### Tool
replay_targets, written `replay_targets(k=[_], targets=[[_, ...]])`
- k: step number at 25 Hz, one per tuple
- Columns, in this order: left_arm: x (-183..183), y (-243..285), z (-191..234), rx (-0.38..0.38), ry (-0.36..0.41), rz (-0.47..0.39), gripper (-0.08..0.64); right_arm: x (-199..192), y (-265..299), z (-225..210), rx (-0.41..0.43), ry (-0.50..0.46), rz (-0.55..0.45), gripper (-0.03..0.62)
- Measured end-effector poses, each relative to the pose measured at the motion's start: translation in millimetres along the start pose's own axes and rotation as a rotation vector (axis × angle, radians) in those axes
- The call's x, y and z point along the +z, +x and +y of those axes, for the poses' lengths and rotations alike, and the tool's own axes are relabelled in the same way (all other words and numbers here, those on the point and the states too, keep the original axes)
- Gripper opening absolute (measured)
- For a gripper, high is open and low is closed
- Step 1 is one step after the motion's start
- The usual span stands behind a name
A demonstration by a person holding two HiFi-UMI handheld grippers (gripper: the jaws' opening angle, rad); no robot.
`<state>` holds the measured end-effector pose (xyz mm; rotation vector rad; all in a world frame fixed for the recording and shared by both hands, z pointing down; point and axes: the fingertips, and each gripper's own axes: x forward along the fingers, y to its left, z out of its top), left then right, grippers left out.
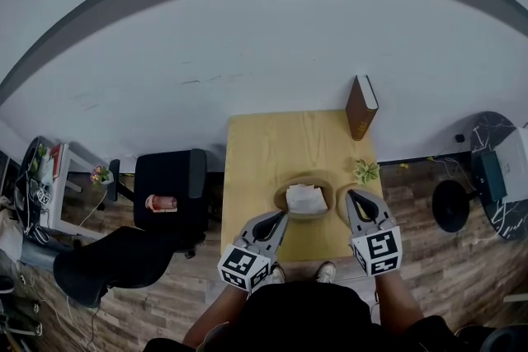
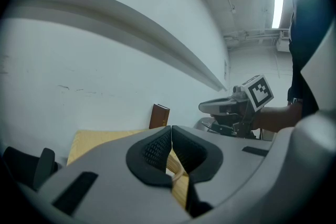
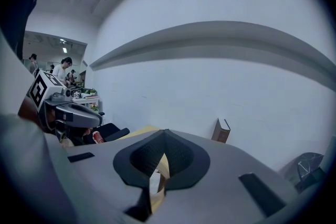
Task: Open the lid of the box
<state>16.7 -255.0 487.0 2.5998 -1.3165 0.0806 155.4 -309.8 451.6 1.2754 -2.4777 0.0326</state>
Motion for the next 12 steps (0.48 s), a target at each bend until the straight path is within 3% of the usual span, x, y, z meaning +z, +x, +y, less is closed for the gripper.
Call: replay_targets(k=[12], targets=[[1.1, -1.5, -4.5, -0.010, -0.003, 0.000, 0.019, 3.4, -5.4, 1.1, 0.002, -0.002, 0.000, 0.018]])
